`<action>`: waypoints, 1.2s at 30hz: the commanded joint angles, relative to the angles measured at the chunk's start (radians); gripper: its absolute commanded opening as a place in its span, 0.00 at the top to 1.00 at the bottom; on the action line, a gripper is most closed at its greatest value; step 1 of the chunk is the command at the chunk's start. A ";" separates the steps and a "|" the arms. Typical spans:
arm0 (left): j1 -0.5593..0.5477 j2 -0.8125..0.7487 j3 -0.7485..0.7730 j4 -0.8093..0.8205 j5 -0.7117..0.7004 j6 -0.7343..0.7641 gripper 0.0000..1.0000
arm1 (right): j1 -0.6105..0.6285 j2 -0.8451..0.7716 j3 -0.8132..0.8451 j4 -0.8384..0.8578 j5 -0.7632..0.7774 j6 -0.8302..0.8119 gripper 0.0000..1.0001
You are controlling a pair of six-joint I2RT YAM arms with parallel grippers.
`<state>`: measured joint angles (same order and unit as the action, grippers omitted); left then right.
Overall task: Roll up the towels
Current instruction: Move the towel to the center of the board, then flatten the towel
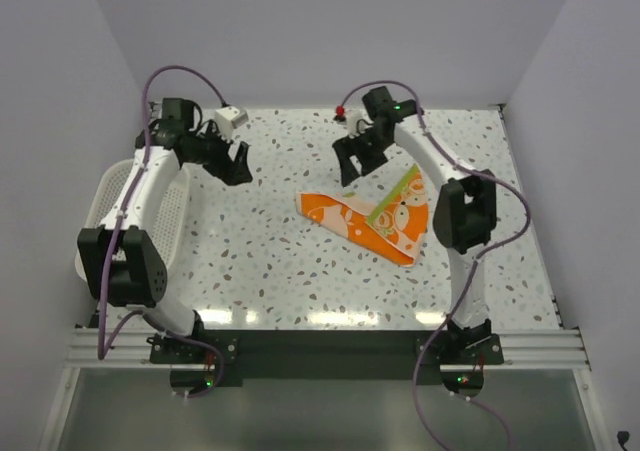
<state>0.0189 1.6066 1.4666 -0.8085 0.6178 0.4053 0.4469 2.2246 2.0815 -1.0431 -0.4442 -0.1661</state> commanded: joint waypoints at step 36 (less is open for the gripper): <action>-0.402 0.475 0.060 0.387 -0.265 -0.195 0.33 | -0.103 -0.063 -0.411 0.029 0.254 0.017 0.59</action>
<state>-0.3824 2.0682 1.4868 -0.5018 0.3943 0.2443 0.3458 2.1487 1.6558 -1.0225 -0.1749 -0.1719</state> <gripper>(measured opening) 0.681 0.439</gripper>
